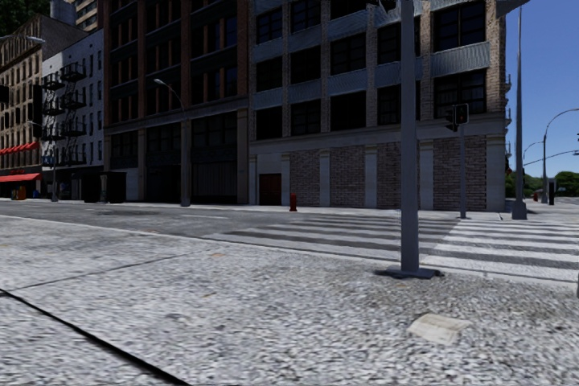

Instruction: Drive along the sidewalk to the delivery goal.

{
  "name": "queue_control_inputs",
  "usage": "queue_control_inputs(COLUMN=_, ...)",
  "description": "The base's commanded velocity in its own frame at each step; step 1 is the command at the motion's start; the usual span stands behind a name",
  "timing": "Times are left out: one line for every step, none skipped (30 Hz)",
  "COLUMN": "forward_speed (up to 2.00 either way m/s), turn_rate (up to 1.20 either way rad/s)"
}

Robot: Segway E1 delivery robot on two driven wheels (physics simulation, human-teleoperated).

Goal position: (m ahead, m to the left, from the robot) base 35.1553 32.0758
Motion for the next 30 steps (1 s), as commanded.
queue_control_inputs(forward_speed=2.0, turn_rate=0.16)
queue_control_inputs(forward_speed=2.0, turn_rate=0.15)
queue_control_inputs(forward_speed=2.0, turn_rate=0.15)
queue_control_inputs(forward_speed=2.0, turn_rate=0.15)
queue_control_inputs(forward_speed=2.0, turn_rate=0.15)
queue_control_inputs(forward_speed=2.0, turn_rate=0.15)
queue_control_inputs(forward_speed=2.0, turn_rate=0.14)
queue_control_inputs(forward_speed=2.0, turn_rate=0.02)
queue_control_inputs(forward_speed=2.0, turn_rate=0.02)
queue_control_inputs(forward_speed=2.0, turn_rate=0.0)
queue_control_inputs(forward_speed=2.0, turn_rate=0.0)
queue_control_inputs(forward_speed=2.0, turn_rate=0.0)
queue_control_inputs(forward_speed=2.0, turn_rate=0.0)
queue_control_inputs(forward_speed=2.0, turn_rate=0.0)
queue_control_inputs(forward_speed=2.0, turn_rate=0.0)
queue_control_inputs(forward_speed=2.0, turn_rate=0.0)
queue_control_inputs(forward_speed=2.0, turn_rate=0.0)
queue_control_inputs(forward_speed=2.0, turn_rate=0.0)
queue_control_inputs(forward_speed=2.0, turn_rate=0.0)
queue_control_inputs(forward_speed=2.0, turn_rate=0.0)
queue_control_inputs(forward_speed=2.0, turn_rate=0.0)
queue_control_inputs(forward_speed=2.0, turn_rate=0.0)
queue_control_inputs(forward_speed=2.0, turn_rate=0.0)
queue_control_inputs(forward_speed=2.0, turn_rate=0.0)
queue_control_inputs(forward_speed=2.0, turn_rate=0.0)
queue_control_inputs(forward_speed=2.0, turn_rate=-0.06)
queue_control_inputs(forward_speed=2.0, turn_rate=-0.06)
queue_control_inputs(forward_speed=2.0, turn_rate=-0.19)
queue_control_inputs(forward_speed=2.0, turn_rate=-0.24)
queue_control_inputs(forward_speed=2.0, turn_rate=-0.26)
